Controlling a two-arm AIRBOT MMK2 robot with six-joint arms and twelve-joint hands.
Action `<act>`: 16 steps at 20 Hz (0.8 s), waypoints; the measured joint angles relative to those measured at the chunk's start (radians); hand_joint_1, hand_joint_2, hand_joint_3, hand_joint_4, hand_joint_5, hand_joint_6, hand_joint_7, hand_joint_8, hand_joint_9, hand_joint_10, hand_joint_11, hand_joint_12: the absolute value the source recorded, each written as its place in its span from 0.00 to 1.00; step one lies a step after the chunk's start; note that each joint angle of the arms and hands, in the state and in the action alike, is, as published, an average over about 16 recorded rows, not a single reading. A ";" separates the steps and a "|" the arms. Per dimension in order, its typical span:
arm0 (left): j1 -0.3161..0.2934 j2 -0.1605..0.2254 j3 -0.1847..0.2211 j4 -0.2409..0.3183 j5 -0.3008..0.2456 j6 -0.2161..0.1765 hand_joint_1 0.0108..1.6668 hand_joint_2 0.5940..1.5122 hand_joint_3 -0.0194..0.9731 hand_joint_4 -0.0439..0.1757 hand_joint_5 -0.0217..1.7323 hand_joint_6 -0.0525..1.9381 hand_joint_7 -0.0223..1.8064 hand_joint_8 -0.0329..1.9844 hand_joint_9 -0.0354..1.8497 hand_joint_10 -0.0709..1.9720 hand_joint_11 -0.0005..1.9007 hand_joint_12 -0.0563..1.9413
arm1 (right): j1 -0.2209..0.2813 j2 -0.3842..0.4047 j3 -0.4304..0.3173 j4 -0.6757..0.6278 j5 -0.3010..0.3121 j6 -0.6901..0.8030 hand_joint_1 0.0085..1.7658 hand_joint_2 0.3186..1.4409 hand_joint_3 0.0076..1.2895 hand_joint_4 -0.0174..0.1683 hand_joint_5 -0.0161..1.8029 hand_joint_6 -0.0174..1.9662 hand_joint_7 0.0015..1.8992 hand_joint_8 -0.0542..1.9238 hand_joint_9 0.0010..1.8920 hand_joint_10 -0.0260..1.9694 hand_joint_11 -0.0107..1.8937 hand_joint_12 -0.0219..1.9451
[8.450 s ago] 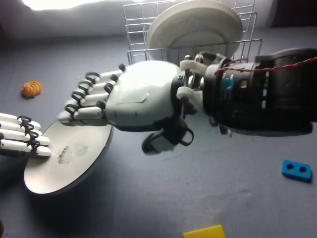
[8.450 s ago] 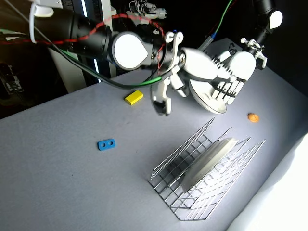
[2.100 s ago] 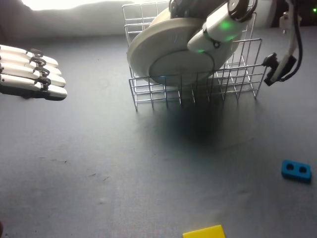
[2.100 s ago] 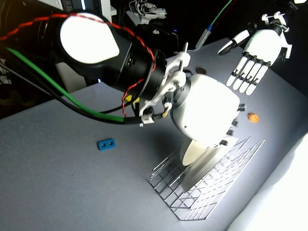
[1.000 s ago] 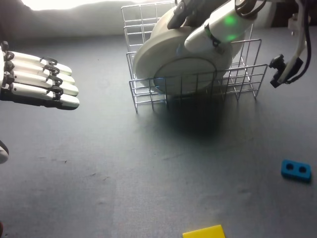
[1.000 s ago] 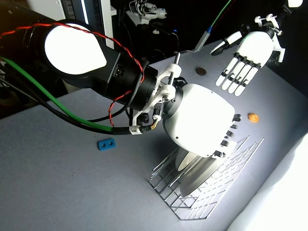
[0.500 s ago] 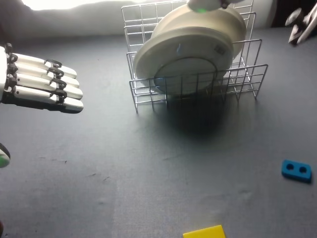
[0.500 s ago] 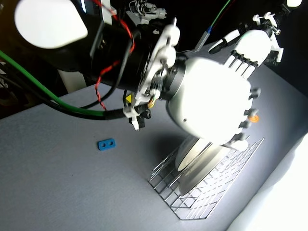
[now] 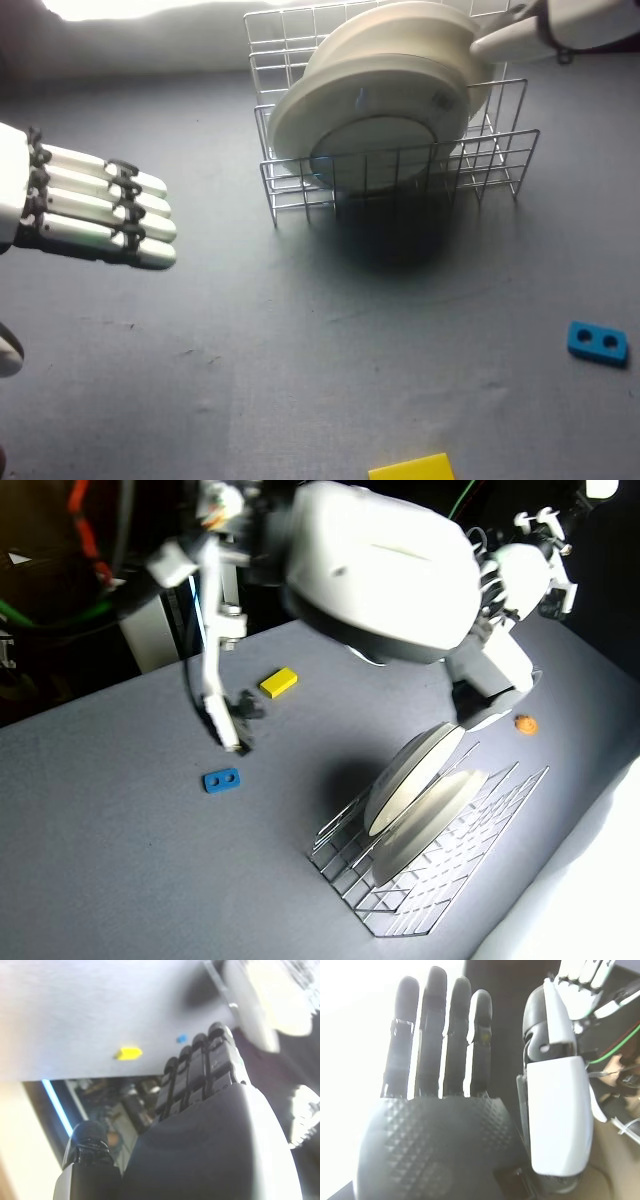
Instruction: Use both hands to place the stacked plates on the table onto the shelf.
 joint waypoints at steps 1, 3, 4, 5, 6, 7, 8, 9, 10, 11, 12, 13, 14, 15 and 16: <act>0.000 0.003 -0.008 0.003 0.001 0.001 0.00 0.62 0.04 0.23 0.06 0.04 0.06 0.03 0.07 0.05 0.03 0.08 | -0.007 0.018 -0.018 0.009 0.002 -0.007 0.51 0.67 0.01 0.10 0.44 0.03 0.47 0.04 0.47 0.04 0.24 0.65; 0.001 0.008 -0.023 0.011 0.004 0.003 0.00 0.64 0.04 0.22 0.10 0.09 0.11 0.08 0.10 0.11 0.06 0.18 | -0.024 0.048 -0.050 0.030 0.009 -0.018 0.47 0.67 0.01 0.11 0.44 0.07 0.46 0.10 0.46 0.10 0.24 0.69; 0.001 0.011 -0.030 0.015 0.005 0.004 0.00 0.66 0.04 0.22 0.12 0.14 0.14 0.14 0.13 0.16 0.07 0.24 | -0.034 0.061 -0.063 0.046 0.013 -0.029 0.44 0.68 0.01 0.10 0.44 0.12 0.46 0.15 0.46 0.16 0.25 0.72; 0.000 0.014 -0.036 0.020 0.005 0.005 0.00 0.67 0.04 0.22 0.16 0.20 0.17 0.20 0.15 0.22 0.10 0.29 | -0.046 0.072 -0.075 0.066 0.018 -0.045 0.41 0.68 0.01 0.10 0.44 0.17 0.46 0.21 0.46 0.22 0.26 0.74; -0.002 0.017 -0.041 0.024 0.006 0.005 0.00 0.68 0.04 0.24 0.20 0.26 0.21 0.25 0.19 0.28 0.13 0.35 | -0.059 0.083 -0.087 0.086 0.024 -0.064 0.37 0.69 0.01 0.10 0.45 0.23 0.47 0.27 0.48 0.27 0.29 0.76; -0.004 0.020 -0.046 0.027 0.006 0.005 0.00 0.69 0.04 0.27 0.25 0.31 0.26 0.31 0.24 0.33 0.17 0.41 | -0.071 0.092 -0.097 0.105 0.031 -0.085 0.34 0.69 0.01 0.10 0.46 0.29 0.49 0.33 0.49 0.33 0.33 0.78; -0.007 0.023 -0.052 0.030 0.007 0.005 0.01 0.70 0.04 0.31 0.29 0.37 0.31 0.37 0.30 0.39 0.22 0.47 | -0.083 0.101 -0.107 0.122 0.040 -0.105 0.31 0.70 0.01 0.10 0.48 0.35 0.51 0.39 0.51 0.39 0.36 0.81; -0.010 0.026 -0.057 0.033 0.006 0.005 0.01 0.71 0.04 0.36 0.34 0.42 0.36 0.43 0.35 0.45 0.27 0.53 | -0.095 0.108 -0.115 0.139 0.051 -0.126 0.28 0.70 0.01 0.10 0.51 0.41 0.53 0.45 0.54 0.45 0.41 0.83; -0.013 0.028 -0.061 0.036 0.005 0.005 0.02 0.72 0.04 0.41 0.39 0.48 0.42 0.49 0.40 0.51 0.32 0.59 | -0.107 0.114 -0.123 0.155 0.064 -0.147 0.25 0.71 0.01 0.10 0.54 0.47 0.56 0.51 0.56 0.51 0.46 0.85; -0.016 0.030 -0.066 0.039 0.004 0.005 0.04 0.74 0.04 0.45 0.44 0.54 0.47 0.55 0.46 0.57 0.38 0.65 | -0.119 0.118 -0.129 0.169 0.077 -0.168 0.23 0.73 0.01 0.12 0.57 0.53 0.59 0.57 0.60 0.57 0.50 0.87; -0.018 0.031 -0.069 0.042 0.003 0.005 0.05 0.75 0.04 0.48 0.48 0.58 0.52 0.60 0.50 0.62 0.42 0.70 | -0.128 0.121 -0.134 0.180 0.087 -0.185 0.21 0.74 0.01 0.15 0.59 0.57 0.61 0.62 0.62 0.62 0.54 0.89; -0.019 0.032 -0.071 0.043 0.003 0.005 0.05 0.76 0.04 0.50 0.51 0.62 0.55 0.64 0.53 0.66 0.44 0.75 | -0.136 0.123 -0.138 0.187 0.094 -0.197 0.19 0.74 0.01 0.15 0.60 0.61 0.62 0.66 0.63 0.66 0.56 0.90; -0.019 0.033 -0.072 0.045 0.002 0.005 0.06 0.77 0.04 0.52 0.54 0.66 0.58 0.69 0.56 0.71 0.47 0.80 | -0.143 0.124 -0.140 0.196 0.103 -0.211 0.16 0.75 0.01 0.16 0.61 0.66 0.63 0.71 0.64 0.70 0.58 0.92; -0.019 0.034 -0.073 0.047 0.002 0.005 0.06 0.78 0.04 0.54 0.57 0.72 0.62 0.74 0.60 0.76 0.50 0.86 | -0.150 0.125 -0.141 0.206 0.112 -0.226 0.14 0.75 0.01 0.16 0.63 0.71 0.64 0.76 0.65 0.76 0.61 0.94; -0.019 0.035 -0.074 0.049 0.001 0.005 0.07 0.79 0.04 0.57 0.61 0.77 0.65 0.80 0.63 0.82 0.54 0.91 | -0.156 0.126 -0.141 0.218 0.121 -0.242 0.13 0.75 0.01 0.16 0.64 0.77 0.65 0.82 0.67 0.82 0.65 0.96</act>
